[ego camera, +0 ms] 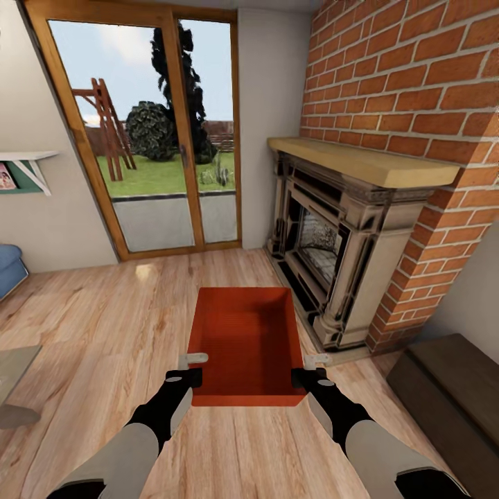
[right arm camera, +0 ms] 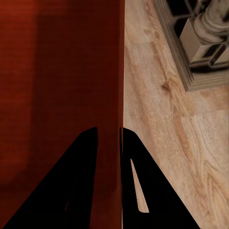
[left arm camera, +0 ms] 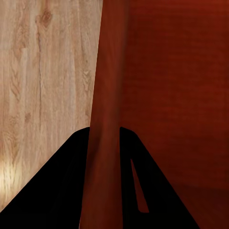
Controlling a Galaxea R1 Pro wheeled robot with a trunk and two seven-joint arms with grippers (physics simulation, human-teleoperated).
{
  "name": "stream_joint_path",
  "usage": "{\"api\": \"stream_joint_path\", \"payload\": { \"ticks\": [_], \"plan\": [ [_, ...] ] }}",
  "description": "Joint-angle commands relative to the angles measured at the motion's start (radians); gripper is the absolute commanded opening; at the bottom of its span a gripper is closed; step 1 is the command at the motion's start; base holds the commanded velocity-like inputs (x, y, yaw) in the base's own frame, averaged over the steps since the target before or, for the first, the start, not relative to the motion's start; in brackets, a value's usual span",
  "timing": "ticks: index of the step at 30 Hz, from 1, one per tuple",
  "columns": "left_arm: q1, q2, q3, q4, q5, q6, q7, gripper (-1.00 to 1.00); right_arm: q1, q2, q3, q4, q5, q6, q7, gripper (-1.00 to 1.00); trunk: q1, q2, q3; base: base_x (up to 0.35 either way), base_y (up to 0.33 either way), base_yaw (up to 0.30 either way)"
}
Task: Move the two storage containers from the living room to the garage. In the garage, place one container on the floor and stack the other container on top of it (either order is fine).
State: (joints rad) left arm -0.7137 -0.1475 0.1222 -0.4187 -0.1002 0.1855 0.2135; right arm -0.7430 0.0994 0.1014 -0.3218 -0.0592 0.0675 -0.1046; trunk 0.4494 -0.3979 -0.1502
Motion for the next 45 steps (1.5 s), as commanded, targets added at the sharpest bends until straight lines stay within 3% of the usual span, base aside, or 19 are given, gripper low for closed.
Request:
{"api": "stream_joint_path", "payload": {
  "ticks": [1,45],
  "plan": [
    [-0.001,-0.009,0.016,-0.031,-0.013,0.006,0.000,-1.00,0.001,0.002,0.017,0.001,-0.023,0.006,-0.001,-1.00,0.001,-0.002,-0.001,0.000,0.000,0.000],
    [-0.001,-0.009,0.016,-0.031,-0.013,0.008,0.000,-1.00,0.001,0.002,0.017,0.001,-0.023,0.006,-0.001,-1.00,0.001,-0.002,0.069,0.000,0.000,0.000]
  ]
}}
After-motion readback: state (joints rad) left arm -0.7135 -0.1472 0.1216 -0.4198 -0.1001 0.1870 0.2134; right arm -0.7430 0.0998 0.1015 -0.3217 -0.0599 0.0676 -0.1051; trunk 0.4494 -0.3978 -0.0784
